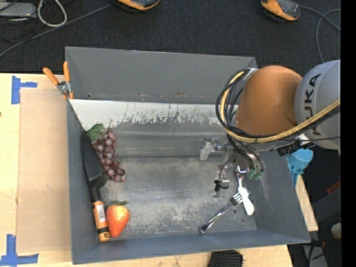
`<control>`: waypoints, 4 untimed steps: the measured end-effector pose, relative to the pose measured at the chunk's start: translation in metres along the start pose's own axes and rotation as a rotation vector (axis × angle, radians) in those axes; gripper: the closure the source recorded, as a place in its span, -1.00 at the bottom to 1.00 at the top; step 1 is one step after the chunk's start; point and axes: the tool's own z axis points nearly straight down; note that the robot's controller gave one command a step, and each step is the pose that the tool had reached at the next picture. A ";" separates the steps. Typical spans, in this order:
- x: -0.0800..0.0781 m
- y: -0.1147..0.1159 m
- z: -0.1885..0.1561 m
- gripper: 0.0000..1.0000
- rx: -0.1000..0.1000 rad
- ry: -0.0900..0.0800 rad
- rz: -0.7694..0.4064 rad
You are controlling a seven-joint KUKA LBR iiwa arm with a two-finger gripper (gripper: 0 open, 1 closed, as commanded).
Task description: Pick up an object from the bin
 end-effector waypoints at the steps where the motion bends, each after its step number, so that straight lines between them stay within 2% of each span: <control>1: -0.002 0.000 -0.004 -1.00 0.000 -0.007 0.000; 2: 0.013 -0.017 0.012 -1.00 -0.002 -0.016 -0.061; 3: 0.027 -0.047 0.039 -1.00 -0.001 -0.010 -0.136; 4: 0.073 -0.041 0.075 -1.00 -0.001 -0.001 -0.144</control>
Offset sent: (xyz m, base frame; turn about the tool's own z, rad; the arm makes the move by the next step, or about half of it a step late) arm -0.0640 -0.0838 -0.0666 -0.1826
